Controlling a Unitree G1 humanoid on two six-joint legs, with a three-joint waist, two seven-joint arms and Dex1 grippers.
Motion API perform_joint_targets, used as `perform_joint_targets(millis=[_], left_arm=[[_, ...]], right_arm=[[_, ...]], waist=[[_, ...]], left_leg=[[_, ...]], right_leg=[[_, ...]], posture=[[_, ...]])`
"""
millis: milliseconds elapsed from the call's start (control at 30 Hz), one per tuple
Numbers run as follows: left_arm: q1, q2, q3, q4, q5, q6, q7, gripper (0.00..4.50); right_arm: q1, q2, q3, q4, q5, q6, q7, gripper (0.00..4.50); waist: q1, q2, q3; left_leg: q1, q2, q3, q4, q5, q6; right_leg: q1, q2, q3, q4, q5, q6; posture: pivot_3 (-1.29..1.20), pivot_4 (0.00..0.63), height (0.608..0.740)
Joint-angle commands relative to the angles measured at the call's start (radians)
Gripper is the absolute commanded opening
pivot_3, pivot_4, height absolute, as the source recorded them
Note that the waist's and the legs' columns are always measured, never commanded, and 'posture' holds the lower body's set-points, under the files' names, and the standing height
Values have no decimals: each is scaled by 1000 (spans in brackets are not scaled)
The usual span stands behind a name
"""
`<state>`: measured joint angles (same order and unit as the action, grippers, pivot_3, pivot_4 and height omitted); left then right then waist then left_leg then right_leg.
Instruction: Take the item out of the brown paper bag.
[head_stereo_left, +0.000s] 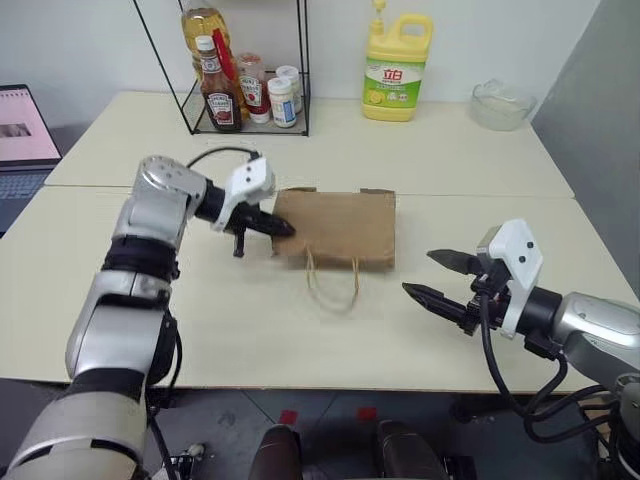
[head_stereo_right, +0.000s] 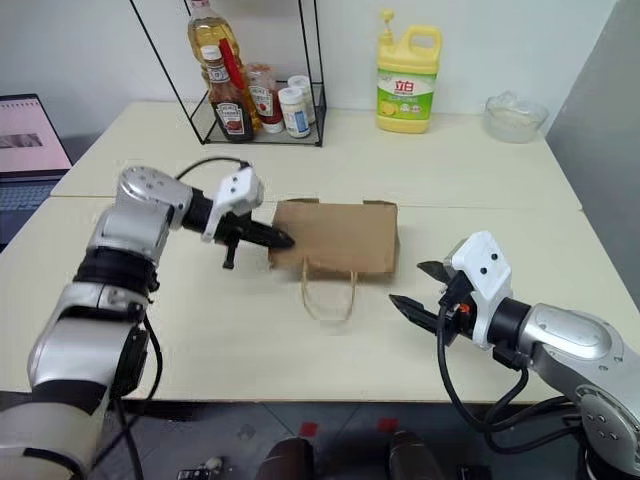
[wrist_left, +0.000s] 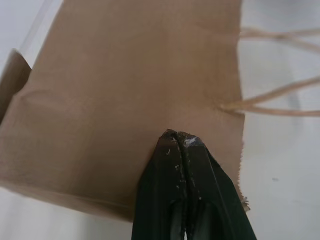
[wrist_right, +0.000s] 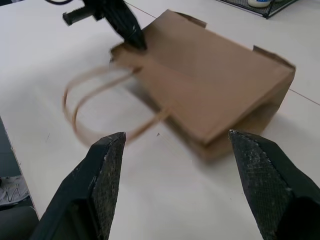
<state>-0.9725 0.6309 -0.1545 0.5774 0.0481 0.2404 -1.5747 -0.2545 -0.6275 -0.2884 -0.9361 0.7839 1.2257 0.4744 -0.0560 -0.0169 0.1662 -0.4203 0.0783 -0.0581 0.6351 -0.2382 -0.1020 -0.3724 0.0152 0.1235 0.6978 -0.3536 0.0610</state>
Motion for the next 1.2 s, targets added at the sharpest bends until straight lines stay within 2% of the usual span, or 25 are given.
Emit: perform_joint_targets(millis=[33, 167, 200, 300, 367, 467, 567, 767, 1200], left_arm=[[30, 32, 31, -175, -63, 46, 23, 22], [54, 52, 95, -294, -151, -36, 46, 22], [72, 64, 95, -336, -163, -60, 41, 196], [131, 91, 90, -454, -220, -115, 1, 857], [171, 102, 75, -492, -225, -193, -11, 1504], [242, 183, -25, -504, -241, -380, -39, 2433], [261, 219, -105, -447, -236, -552, -40, 2433], [225, 118, -146, -279, -184, -799, -36, 2433], [128, -44, -231, -29, -65, -1077, 32, 2433]], right_arm=[[6, -34, 9, -15, 11, -50, 1, 3453], [43, -60, 31, -31, 4, -105, 8, 3453], [53, -64, 40, -37, 6, -117, 10, 3453], [79, -77, 72, -50, 7, -154, 19, 3453], [91, -90, 92, -50, 7, -173, 23, 3453], [95, -108, 118, -45, 20, -186, 35, 3453], [100, -133, 132, -43, 42, -190, 52, 3453], [111, -160, 167, -49, 47, -205, 52, 3453], [109, -160, 230, -49, 27, -227, 24, 3453]], waist=[[2, 0, 0], [8, 0, 0], [8, 0, 0], [8, 0, 0], [9, 0, 0], [8, 0, 0], [9, 0, 0], [27, 0, 0], [25, 0, 0]], left_leg=[[0, 0, 0, 1, 0, 1], [-1, 0, -2, 5, -1, 2], [-1, 0, -2, 5, -1, 2], [1, 0, -2, 5, -1, 2], [1, 0, -2, 5, -1, 2], [2, 0, -2, 7, -1, 2], [2, 0, -2, 7, -1, 2], [2, 0, -2, 9, -1, 2], [2, 0, -2, 9, -1, 2]], right_leg=[[0, 0, 0, 0, 0, 0], [2, 0, -2, 0, 0, 0], [2, 0, -1, 0, 0, 0], [3, 0, -1, 1, 0, 0], [4, 0, -1, 1, 0, 0], [4, 0, -1, 1, 0, 0], [4, 0, -1, 2, 0, 0], [5, 0, -1, 1, 0, 0], [5, 1, -1, 1, 0, 0]], posture=[[0, 150, 740], [0, 150, 740], [0, 150, 740], [0, 150, 740], [0, 150, 740], [0, 150, 740], [0, 150, 740], [0, 150, 740], [0, 150, 740]])
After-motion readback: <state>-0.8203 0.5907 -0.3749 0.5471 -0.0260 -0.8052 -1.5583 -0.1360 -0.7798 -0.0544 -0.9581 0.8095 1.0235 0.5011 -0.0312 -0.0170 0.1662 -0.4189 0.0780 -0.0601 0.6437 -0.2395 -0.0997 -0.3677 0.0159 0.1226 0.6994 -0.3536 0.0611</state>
